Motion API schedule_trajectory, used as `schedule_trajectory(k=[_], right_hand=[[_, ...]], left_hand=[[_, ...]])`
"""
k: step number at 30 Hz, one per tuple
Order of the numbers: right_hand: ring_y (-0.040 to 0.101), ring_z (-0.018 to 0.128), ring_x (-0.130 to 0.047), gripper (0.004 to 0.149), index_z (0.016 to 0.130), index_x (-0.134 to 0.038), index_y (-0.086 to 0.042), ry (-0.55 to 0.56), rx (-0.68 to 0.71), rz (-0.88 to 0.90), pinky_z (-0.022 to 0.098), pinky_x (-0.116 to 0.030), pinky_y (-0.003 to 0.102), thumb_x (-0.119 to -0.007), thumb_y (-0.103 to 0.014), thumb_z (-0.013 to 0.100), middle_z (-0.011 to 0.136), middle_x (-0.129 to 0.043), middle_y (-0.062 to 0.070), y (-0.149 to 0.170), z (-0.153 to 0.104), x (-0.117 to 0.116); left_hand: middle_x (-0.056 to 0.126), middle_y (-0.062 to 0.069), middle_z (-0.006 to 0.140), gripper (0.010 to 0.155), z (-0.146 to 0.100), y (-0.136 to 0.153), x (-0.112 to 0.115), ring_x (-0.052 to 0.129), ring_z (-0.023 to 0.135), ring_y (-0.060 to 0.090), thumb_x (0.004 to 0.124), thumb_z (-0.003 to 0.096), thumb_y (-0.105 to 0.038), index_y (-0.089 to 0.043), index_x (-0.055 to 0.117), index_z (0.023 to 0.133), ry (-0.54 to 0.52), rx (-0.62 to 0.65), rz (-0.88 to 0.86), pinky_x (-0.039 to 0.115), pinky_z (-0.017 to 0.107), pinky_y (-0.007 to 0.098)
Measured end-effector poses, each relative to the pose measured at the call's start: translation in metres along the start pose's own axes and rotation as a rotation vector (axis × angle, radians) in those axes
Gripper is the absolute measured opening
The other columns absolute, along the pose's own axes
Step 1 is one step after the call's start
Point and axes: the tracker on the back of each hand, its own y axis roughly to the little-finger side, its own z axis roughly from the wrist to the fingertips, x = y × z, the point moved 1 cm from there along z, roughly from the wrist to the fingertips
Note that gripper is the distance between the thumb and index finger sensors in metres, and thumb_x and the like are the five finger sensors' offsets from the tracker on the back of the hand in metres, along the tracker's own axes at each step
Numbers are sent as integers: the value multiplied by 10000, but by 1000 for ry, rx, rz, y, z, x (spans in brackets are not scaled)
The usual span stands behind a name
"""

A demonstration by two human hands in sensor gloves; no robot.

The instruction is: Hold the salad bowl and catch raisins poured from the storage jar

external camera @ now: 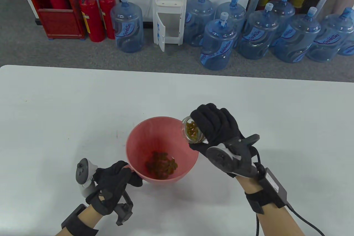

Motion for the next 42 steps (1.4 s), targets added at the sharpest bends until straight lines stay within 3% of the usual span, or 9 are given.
schedule_trajectory(k=[3,8,16,21,29,34,39,42], right_hand=[[231,998,-740,1059,1007,-327,-361,-59,-237,261,747,-638,471,-962,-651,210,1074,-522,-55,45,-13,-17],[279,993,-744,1088,1003,-317,-323,-200,-468,508,731,-663,492,-1007,-608,212,1064,-513,-28,94,-42,-59],[306,980,-762,1095,994,-318,-315,-378,-559,544,710,-705,493,-1021,-605,206,1055,-512,-23,119,-73,-113],[341,1019,-637,1098,981,-178,-287,-509,-550,639,737,-612,512,-964,-596,279,1078,-373,25,118,-81,-134],[314,1046,-539,1098,967,-136,-307,-563,-521,670,757,-536,500,-951,-590,289,1084,-328,18,111,-86,-149],[329,1049,-520,1085,976,-101,-342,-605,-489,576,759,-342,583,-886,-652,293,1095,-308,21,107,-89,-148],[351,1060,-434,1074,1006,-103,-337,-627,-450,543,744,-250,612,-833,-690,302,1107,-270,38,109,-92,-131],[342,1073,-398,1042,1019,-135,-348,-555,-357,387,748,-236,610,-796,-717,303,1116,-253,22,106,-91,-105]], left_hand=[[975,16,443,329,0,-1,-1,951,376,368,749,420,-496,-202,877,498,-12,4,2,716,471,558],[975,15,444,329,0,-3,-4,952,375,368,749,420,-496,-203,877,498,-22,12,14,716,471,558],[976,16,440,330,-1,-3,-5,952,373,368,750,419,-496,-202,878,497,-30,5,21,716,468,558],[975,17,440,328,-1,-5,-6,951,372,368,750,420,-495,-203,877,496,-35,11,34,717,467,557],[976,15,438,328,-1,-4,-8,952,370,366,750,419,-496,-204,878,495,-39,8,43,719,465,558],[977,15,437,327,-1,-4,-8,954,367,365,751,418,-496,-204,878,493,-37,9,45,722,462,557],[977,16,436,327,-1,-3,-8,954,365,367,751,419,-495,-203,879,493,-36,8,50,721,461,558],[977,15,436,327,-1,-4,-8,954,365,366,751,418,-496,-204,879,493,-36,15,52,721,461,557]])
